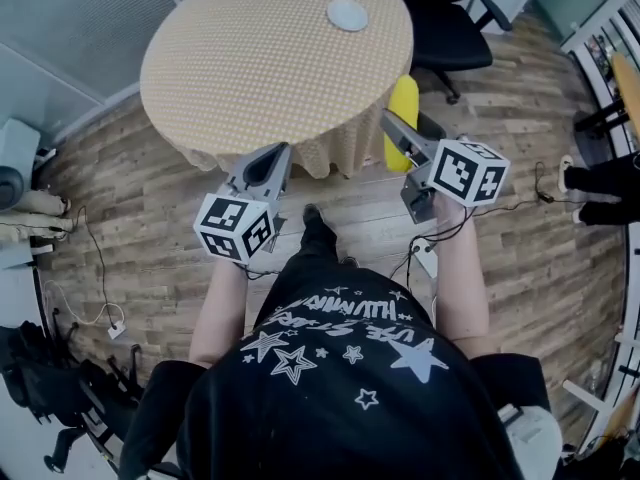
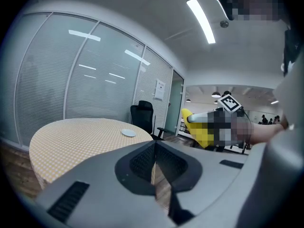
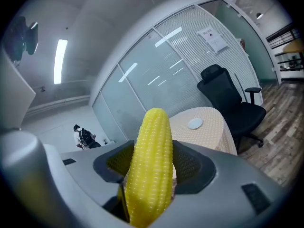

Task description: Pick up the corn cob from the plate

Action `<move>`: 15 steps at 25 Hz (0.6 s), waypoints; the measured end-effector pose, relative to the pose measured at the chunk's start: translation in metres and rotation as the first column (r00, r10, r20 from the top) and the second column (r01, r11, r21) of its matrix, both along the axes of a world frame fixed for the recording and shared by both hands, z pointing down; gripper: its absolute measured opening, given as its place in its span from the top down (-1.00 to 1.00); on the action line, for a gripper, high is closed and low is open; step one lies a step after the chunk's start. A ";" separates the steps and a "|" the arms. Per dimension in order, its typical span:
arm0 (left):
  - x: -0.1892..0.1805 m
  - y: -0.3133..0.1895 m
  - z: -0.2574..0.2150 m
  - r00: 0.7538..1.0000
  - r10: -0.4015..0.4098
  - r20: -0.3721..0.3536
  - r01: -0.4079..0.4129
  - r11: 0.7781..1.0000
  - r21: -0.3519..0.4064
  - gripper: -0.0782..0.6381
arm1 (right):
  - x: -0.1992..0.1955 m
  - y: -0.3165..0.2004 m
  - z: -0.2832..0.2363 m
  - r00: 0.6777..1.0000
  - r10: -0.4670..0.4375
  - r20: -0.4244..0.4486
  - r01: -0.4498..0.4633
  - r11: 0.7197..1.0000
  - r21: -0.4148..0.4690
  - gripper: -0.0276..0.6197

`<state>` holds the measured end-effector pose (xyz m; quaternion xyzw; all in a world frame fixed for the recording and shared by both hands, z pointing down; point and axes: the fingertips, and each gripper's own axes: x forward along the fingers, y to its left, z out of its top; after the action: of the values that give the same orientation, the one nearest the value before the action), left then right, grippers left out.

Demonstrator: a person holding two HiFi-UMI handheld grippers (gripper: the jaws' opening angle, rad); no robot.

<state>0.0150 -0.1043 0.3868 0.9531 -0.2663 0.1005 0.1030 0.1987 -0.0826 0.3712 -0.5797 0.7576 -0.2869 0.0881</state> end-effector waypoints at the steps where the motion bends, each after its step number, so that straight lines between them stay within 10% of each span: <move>1: -0.002 0.008 0.001 1.000 -0.003 -0.001 0.003 1.000 -0.002 0.76 | -0.002 0.007 0.000 1.000 -0.003 0.010 0.003 1.000 0.003 0.11; 15: -0.033 0.061 -0.003 0.999 -0.026 0.043 0.025 0.999 0.031 0.76 | -0.047 0.046 0.001 0.985 -0.117 -0.129 0.121 0.992 0.025 0.11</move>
<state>-0.0181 -0.0438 0.3837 0.9487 -0.2819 0.1159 0.0841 0.1522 -0.0369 0.3722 -0.5489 0.7996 -0.2415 0.0316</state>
